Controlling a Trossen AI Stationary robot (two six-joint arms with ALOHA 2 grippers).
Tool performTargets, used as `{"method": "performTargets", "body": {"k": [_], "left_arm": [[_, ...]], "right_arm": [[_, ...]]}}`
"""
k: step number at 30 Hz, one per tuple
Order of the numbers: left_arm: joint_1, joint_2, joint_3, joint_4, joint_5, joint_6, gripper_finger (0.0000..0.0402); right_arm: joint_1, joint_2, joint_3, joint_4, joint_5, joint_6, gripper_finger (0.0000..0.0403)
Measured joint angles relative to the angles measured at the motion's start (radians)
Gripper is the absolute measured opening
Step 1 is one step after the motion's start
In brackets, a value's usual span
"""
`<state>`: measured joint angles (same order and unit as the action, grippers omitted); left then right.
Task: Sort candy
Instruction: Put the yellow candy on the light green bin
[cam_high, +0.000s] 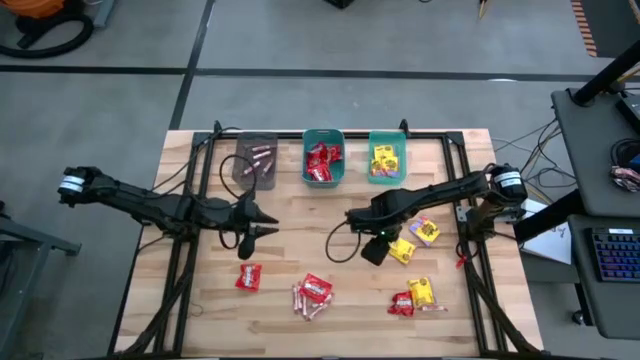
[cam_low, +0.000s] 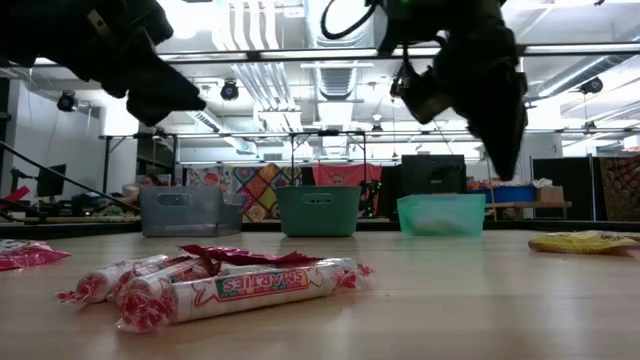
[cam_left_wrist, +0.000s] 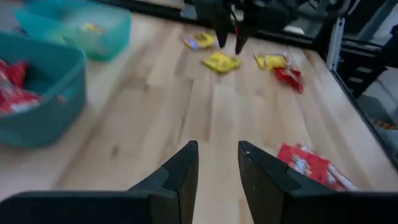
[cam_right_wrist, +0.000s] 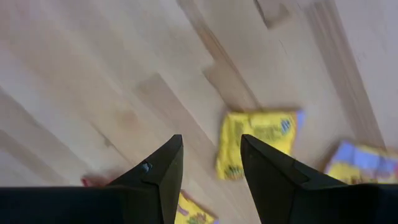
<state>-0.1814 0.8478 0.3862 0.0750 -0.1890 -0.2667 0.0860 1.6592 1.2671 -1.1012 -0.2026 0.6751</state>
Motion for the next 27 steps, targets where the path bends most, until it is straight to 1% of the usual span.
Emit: {"method": "performTargets", "body": {"k": [6, 13, 17, 22, 27], "left_arm": [[0.0, 0.0, 0.0, 0.062, -0.014, 0.095, 0.0097], [0.0, 0.0, 0.0, 0.142, -0.015, 0.195, 0.0097], [0.0, 0.0, 0.0, 0.189, -0.015, 0.253, 0.0097], [0.007, 0.0, 0.0, 0.251, -0.016, 0.315, 0.0097], [0.007, 0.0, 0.0, 0.298, -0.089, 0.364, 0.0097]], "right_arm": [[0.031, 0.0, -0.017, -0.077, 0.03, 0.065, 0.0158], [0.072, 0.0, -0.068, -0.078, 0.032, 0.147, 0.0171], [0.093, 0.0, -0.103, -0.069, 0.052, 0.192, 0.0178], [0.104, -0.001, -0.165, 0.005, 0.072, 0.22, 0.0186], [0.104, -0.001, -0.231, 0.132, 0.075, 0.232, 0.0187]]}}
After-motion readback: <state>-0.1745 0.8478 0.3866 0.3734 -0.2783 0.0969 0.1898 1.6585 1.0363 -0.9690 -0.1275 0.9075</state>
